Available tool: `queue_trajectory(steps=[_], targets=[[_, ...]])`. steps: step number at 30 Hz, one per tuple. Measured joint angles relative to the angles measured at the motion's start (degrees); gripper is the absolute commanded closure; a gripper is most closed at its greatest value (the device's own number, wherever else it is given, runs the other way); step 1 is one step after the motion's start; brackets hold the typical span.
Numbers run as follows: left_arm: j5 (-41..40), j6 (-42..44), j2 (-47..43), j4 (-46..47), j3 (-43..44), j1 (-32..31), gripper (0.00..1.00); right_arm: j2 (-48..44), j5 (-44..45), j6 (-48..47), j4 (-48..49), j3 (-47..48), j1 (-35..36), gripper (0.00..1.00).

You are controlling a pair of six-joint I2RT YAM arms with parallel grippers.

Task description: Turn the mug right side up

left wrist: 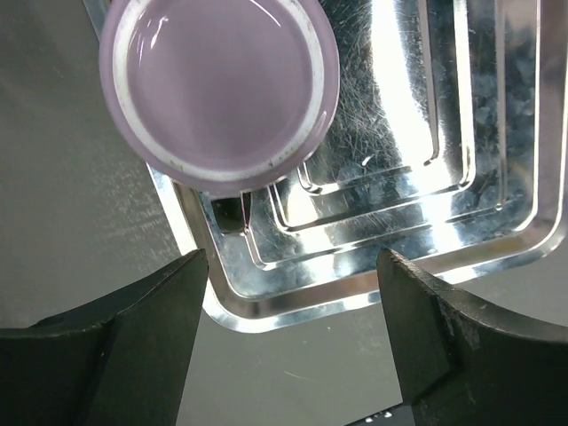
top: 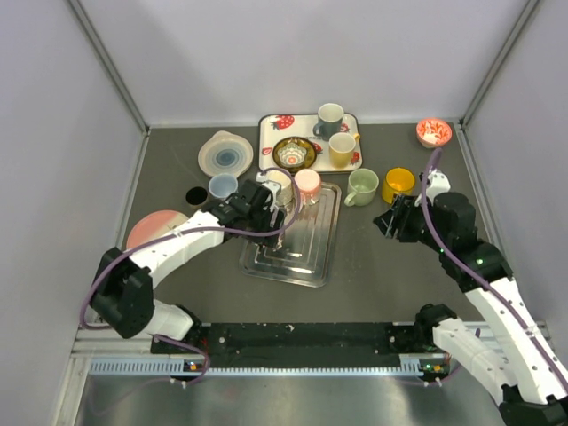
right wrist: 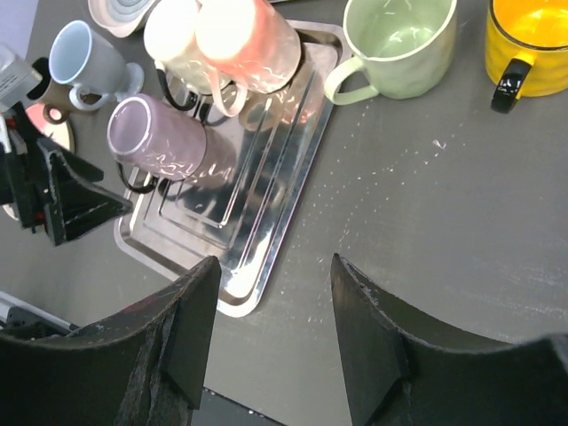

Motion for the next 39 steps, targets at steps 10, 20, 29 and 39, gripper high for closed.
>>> queue_trajectory(steps=[10, 20, 29, 39], targets=[[0.15, 3.82, 4.92, -0.09, 2.19, 3.50, 0.27, 0.04, -2.43, 0.24, -0.07, -1.49, 0.00, 0.47], [2.14, 5.68, 10.23, 0.44, 4.83, 4.94, 0.50, 0.68, -3.23, 0.37, 0.13, -1.57, 0.00, 0.47], [4.28, 6.19, 11.32, -0.90, 6.23, 5.11, 0.67, 1.53, -3.30, 0.35, 0.48, -2.23, 0.00, 0.47], [5.42, 6.25, 12.04, -1.11, 6.34, 5.14, 0.69, 1.55, -3.41, 0.35, 0.55, -2.25, 0.00, 0.47]])
